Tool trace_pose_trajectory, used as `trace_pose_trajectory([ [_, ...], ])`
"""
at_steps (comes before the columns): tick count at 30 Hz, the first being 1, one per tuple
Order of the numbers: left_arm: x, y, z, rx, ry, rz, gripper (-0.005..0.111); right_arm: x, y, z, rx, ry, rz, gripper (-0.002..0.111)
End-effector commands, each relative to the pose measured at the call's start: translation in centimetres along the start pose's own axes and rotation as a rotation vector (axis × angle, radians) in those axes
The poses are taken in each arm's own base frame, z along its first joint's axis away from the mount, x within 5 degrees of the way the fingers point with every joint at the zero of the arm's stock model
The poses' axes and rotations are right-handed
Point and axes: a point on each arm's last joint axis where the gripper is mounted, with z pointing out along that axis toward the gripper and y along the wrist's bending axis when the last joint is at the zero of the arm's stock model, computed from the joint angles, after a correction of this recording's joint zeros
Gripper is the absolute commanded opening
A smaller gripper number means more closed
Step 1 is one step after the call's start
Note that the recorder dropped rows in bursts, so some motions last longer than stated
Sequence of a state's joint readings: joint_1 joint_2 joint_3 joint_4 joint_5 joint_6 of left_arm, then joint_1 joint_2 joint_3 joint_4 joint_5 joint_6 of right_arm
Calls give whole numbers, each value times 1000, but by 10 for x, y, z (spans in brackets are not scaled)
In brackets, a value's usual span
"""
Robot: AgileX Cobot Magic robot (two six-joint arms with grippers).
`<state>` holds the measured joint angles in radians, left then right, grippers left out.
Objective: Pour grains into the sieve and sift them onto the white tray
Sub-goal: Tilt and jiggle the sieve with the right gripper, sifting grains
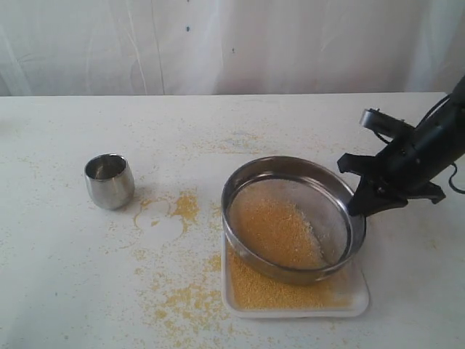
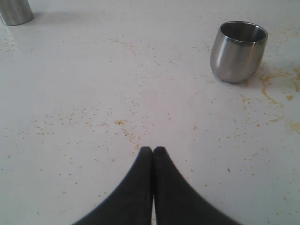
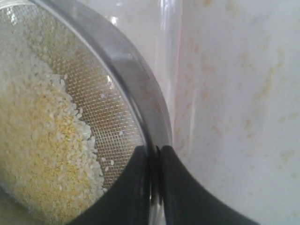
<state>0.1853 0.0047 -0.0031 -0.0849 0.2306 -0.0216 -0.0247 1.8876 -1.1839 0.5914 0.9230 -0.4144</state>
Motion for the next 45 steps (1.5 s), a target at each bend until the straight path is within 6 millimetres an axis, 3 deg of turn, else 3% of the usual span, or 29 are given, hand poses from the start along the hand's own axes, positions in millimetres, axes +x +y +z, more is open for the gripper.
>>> trace_pose_trajectory([
  [1,1,0,0,2,-2,-8,0,3,2,-12,-39,1,127,0],
  [3,1,0,0,2,-2,-8,0,8,5,-10,-55,45,107,0],
  [5,1,0,0,2,-2,-8,0,-5,2,-9,8,-104,27,0],
  [7,1,0,0,2,-2,-8,0,-14,-3,-11,47,-199,55,0],
  [9,1,0,0,2,-2,-8,0,-8,2,-18,-1,-125,182,0],
  [12,1,0,0,2,-2,-8,0,8,10,-20,-40,14,111,0],
  [16,1,0,0,2,-2,-8,0,-6,6,-20,14,-144,43,0],
  [18,1,0,0,2,-2,-8,0,6,11,-26,-44,-8,139,0],
  [21,1,0,0,2,-2,-8,0,20,20,-27,-96,109,21,0],
  [23,1,0,0,2,-2,-8,0,9,19,-29,-69,4,-67,0],
  [25,1,0,0,2,-2,-8,0,-1,14,-32,-35,-37,-42,0],
  [29,1,0,0,2,-2,-8,0,-14,13,-39,-76,37,-16,0],
  [34,1,0,0,2,-2,-8,0,-33,5,-27,-83,116,112,0],
  [36,1,0,0,2,-2,-8,0,-31,4,-22,-78,137,179,0],
  [39,1,0,0,2,-2,-8,0,-21,9,-13,-80,178,111,0],
  [45,1,0,0,2,-2,-8,0,-20,7,-10,-68,188,127,0],
])
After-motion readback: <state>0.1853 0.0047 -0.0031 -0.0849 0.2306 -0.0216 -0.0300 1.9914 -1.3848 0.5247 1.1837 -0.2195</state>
